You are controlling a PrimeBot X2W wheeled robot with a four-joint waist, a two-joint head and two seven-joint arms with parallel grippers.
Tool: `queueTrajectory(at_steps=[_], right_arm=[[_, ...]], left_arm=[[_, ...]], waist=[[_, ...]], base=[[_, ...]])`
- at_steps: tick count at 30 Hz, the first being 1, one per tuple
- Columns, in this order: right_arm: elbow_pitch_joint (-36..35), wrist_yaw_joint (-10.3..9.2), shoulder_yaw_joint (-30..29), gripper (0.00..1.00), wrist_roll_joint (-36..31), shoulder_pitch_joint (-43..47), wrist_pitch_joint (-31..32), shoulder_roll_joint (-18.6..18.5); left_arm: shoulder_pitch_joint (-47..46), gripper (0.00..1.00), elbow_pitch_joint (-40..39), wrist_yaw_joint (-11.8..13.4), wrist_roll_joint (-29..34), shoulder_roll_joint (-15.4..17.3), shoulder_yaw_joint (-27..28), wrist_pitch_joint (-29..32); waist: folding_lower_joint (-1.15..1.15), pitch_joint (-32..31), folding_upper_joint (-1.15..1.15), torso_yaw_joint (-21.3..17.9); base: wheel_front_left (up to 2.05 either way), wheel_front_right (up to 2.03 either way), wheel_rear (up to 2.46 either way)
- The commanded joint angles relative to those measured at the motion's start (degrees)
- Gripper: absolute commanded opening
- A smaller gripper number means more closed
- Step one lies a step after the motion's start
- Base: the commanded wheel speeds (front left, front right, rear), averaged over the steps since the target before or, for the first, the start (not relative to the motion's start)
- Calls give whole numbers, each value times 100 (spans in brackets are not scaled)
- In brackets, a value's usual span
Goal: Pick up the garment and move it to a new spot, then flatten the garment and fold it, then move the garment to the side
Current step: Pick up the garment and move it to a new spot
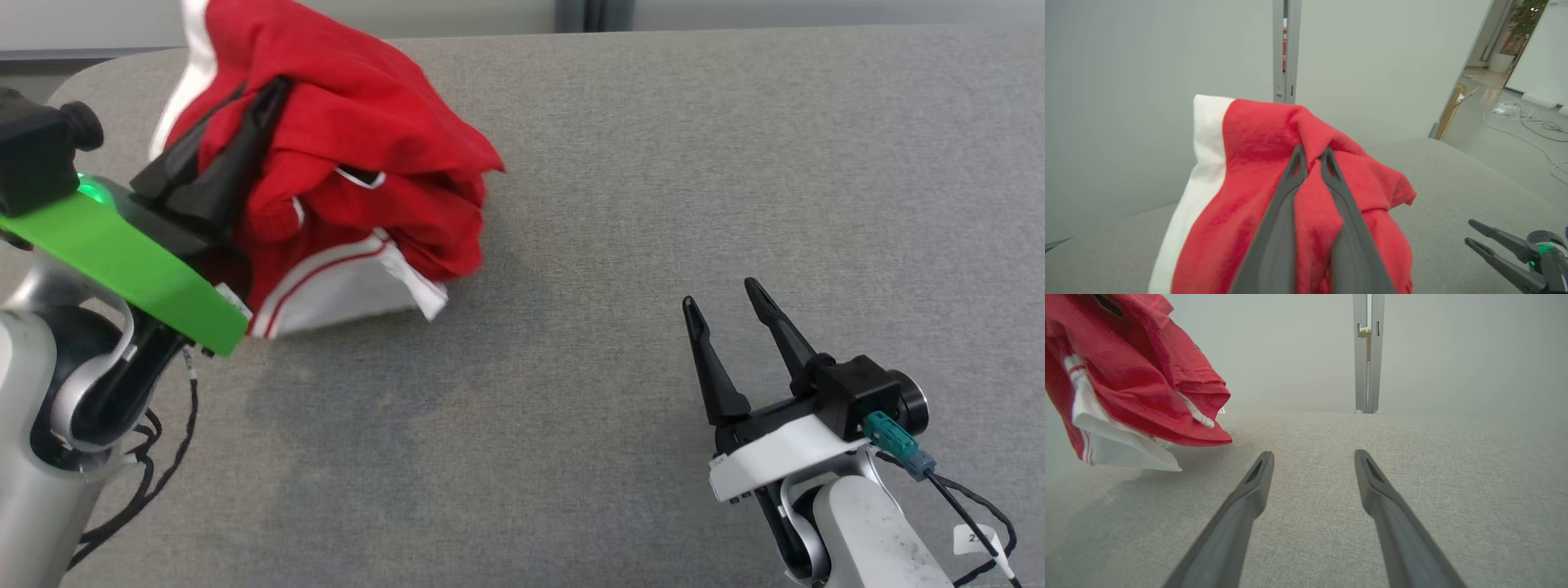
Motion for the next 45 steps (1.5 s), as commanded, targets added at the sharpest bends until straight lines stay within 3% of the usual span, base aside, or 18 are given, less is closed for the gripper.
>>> queueTrajectory(at_steps=[1, 7, 13, 16, 21, 29, 30, 31, 37, 45], right_arm=[[-25, 1, -26, 100, 53, 102, -18, -15], [-77, 1, -37, 100, 179, 163, -18, -16], [-151, 1, -7, 100, 290, 121, -18, -13], [-169, 1, -13, 100, 337, 189, -18, -14], [-179, 1, -116, 100, 379, 288, -18, -11], [-160, 1, -131, 100, 316, 402, -18, -10], [-156, 1, -126, 100, 302, 402, -18, -10], [-151, 1, -122, 100, 283, 407, -18, -10], [-181, 1, -221, 100, 155, 467, -18, -12], [-176, 1, -319, 100, 21, 559, -18, -13]], left_arm=[[109, 0, -402, 90, -143, 27, 16, 104], [224, 0, -1762, 329, -483, -228, -315, 568], [223, 0, -1967, 512, -528, -642, -775, 771], [391, 0, -1446, 557, -468, -836, -929, 615], [619, 0, 189, 457, 7, -1139, -1258, 93], [511, 0, 2970, 164, 816, -1965, -1900, -1067], [466, 42, 3199, 144, 950, -2058, -1968, -1247], [461, 97, 3337, 124, 1006, -2131, -2028, -1376], [492, 100, 3580, 136, 1248, -2355, -2070, -2162], [1055, 100, 2532, 477, 1495, -2046, -2004, -2479]], waist=[[0, -188, 0, -349], [0, -249, 0, -919], [0, -149, 0, -1547], [0, -125, 0, -1803], [0, -91, 0, -2086], [0, -99, 0, -2080], [0, -116, 0, -2046], [0, -130, 0, -2020], [0, -237, 0, -1717], [0, -408, 0, -1278]], base=[[0, 0, 0], [0, 0, 0], [0, 0, 0], [0, 0, 0], [0, 0, 0], [0, 0, 0], [0, 0, 0], [0, 0, 0], [0, 0, 0], [0, 0, 0]])
